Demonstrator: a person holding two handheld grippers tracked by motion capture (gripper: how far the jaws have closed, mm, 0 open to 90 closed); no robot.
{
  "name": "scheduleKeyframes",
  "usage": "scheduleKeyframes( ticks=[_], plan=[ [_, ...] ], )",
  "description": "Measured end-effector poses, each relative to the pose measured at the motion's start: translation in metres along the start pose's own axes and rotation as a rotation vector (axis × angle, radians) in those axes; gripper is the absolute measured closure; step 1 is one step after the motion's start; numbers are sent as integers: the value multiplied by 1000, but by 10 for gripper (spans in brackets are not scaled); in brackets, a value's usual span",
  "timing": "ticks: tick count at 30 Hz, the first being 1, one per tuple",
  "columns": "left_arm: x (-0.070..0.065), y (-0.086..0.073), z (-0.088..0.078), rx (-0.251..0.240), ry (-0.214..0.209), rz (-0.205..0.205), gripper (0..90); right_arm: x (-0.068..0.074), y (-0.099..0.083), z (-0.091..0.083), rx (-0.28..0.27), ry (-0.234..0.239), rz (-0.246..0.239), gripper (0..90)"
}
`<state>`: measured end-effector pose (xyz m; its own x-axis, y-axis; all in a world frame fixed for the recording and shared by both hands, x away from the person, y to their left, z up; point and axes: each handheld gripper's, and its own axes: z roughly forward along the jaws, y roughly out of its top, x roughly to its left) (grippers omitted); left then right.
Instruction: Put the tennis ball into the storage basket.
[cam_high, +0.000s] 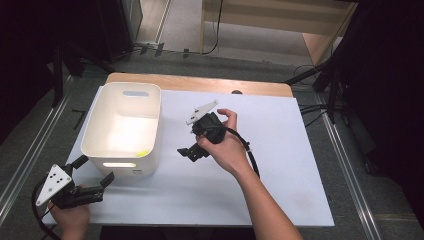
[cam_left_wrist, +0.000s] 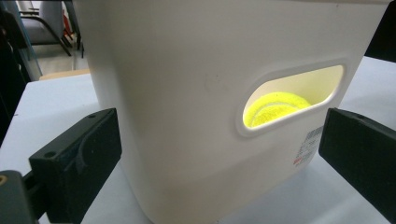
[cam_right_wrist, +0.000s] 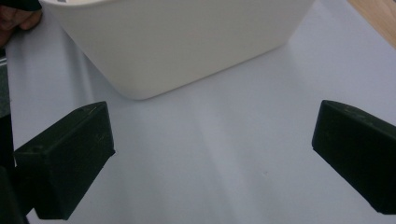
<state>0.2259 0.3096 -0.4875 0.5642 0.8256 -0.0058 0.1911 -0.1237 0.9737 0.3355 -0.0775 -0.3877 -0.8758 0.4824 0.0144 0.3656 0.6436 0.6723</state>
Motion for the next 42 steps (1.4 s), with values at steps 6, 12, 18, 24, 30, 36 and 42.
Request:
scheduleKeyframes(
  ticks=[6, 12, 18, 24, 30, 36, 42],
  plan=[
    [0, 0, 1, 2, 2, 6, 0, -5, -20, -10, -32, -25, 38, 0],
    [0, 0, 1, 1, 1, 3, 0, -10, -41, -20, -73, -51, 74, 0],
    [0, 0, 0, 0, 1, -2, 0, -12, -60, -27, -108, -78, 107, 0],
    [0, 0, 1, 3, 1, 4, 0, -13, -77, -34, -138, -99, 125, 0],
    [0, 0, 1, 5, 2, 4, 0, -14, -94, -42, -163, -117, 150, 0],
    [-1, 0, 1, 9, 3, 10, 0, -17, -110, -51, -190, -139, 170, 0],
    [-1, 0, 2, 8, 3, 9, 0, -19, -126, -55, -204, -156, 187, 0]
  ],
)
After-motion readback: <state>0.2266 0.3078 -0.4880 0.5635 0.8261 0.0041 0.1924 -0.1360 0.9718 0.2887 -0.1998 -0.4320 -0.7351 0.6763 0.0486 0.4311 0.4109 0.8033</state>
